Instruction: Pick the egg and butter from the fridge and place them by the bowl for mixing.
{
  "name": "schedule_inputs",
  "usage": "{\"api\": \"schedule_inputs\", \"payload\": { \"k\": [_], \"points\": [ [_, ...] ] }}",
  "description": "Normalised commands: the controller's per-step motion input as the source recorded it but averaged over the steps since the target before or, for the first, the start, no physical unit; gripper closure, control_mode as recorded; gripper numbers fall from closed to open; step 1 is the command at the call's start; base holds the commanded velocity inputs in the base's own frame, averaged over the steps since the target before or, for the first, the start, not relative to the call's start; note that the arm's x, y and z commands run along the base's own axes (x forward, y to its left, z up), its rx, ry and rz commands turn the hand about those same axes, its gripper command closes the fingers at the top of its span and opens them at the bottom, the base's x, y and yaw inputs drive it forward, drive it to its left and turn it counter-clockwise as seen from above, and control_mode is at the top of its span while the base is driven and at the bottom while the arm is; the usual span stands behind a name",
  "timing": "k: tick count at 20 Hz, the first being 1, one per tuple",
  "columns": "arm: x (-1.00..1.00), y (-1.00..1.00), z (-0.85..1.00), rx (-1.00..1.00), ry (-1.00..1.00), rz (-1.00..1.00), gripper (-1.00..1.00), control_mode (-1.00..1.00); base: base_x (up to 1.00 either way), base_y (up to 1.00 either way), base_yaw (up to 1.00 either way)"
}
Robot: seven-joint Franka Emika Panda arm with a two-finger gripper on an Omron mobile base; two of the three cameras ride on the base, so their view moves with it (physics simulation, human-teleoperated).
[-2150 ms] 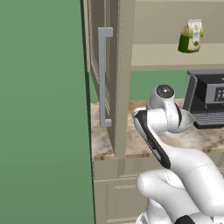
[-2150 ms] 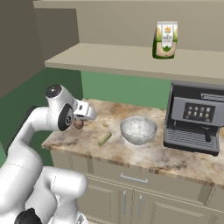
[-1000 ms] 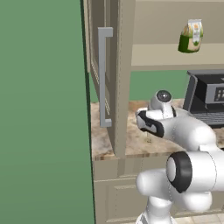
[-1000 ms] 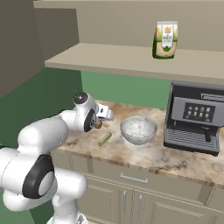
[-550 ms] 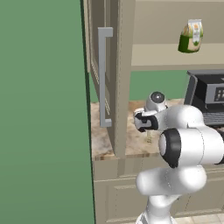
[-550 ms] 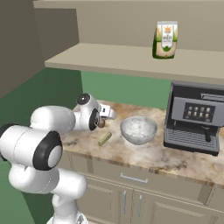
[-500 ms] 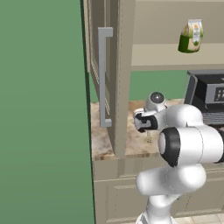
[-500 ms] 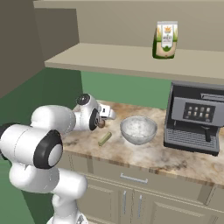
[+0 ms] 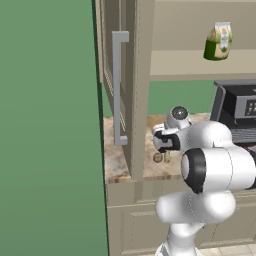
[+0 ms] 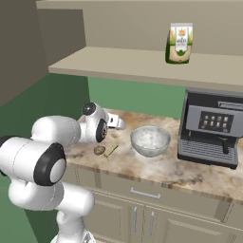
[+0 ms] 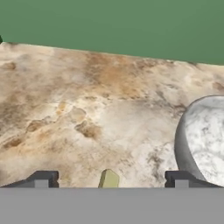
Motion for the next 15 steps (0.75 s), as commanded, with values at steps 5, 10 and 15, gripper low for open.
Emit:
{"api": "schedule_inputs", "payload": {
  "k": [5,10,15],
  "points": [
    [-0.95,0.0,0.62,0.0,-0.04,0.0,-1.0,-1.0,0.0,0.0,0.0],
    [-1.0,0.0,0.11,0.0,-0.1,0.0,-1.0,-1.0,0.0,0.0,0.0],
    [-1.0,0.0,0.0,0.0,-0.07,-0.01,-1.0,-1.0,0.0,0.0,0.0]
  ]
}}
